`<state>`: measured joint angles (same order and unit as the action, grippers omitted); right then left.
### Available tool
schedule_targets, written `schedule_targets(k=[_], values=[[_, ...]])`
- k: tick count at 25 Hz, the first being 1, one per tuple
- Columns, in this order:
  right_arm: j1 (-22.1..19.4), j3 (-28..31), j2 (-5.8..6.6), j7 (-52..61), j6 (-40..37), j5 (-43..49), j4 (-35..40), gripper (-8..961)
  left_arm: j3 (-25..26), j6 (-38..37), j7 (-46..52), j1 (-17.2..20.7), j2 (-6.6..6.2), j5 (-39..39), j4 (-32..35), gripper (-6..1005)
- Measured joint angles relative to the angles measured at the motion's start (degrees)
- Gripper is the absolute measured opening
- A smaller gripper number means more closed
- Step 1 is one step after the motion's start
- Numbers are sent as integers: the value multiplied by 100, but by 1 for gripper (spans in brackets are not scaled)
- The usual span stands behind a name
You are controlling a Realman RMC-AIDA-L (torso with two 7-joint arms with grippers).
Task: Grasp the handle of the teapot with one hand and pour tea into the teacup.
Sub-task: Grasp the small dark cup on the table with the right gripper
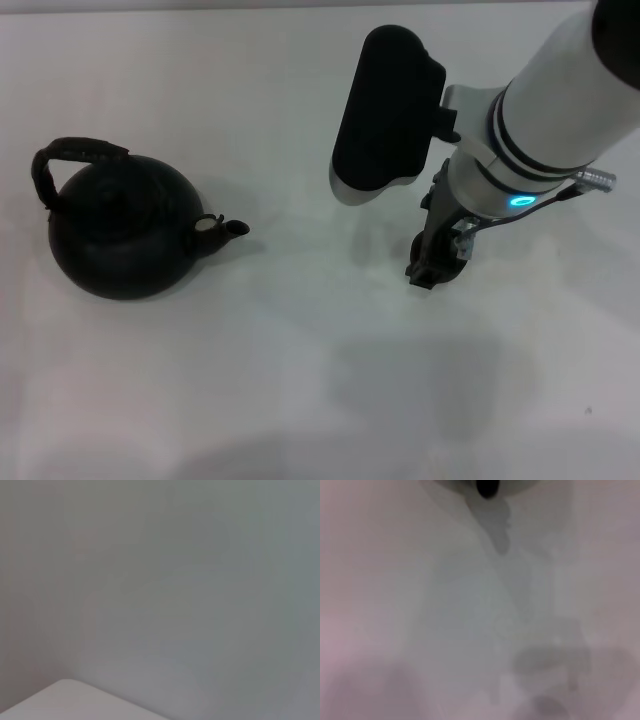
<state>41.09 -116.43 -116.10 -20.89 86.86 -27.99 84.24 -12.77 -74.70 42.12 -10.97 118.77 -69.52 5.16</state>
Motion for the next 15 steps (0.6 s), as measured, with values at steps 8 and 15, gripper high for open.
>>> schedule_targets(k=[8,15], values=[[4,-104,0,57,-108,54,-235,824,-27,0,4,-31,-11,-10,-9,892],[4,-108,0,34,-212,66,-445,824,-34,0,6,-38,-12,-22,-16,892]])
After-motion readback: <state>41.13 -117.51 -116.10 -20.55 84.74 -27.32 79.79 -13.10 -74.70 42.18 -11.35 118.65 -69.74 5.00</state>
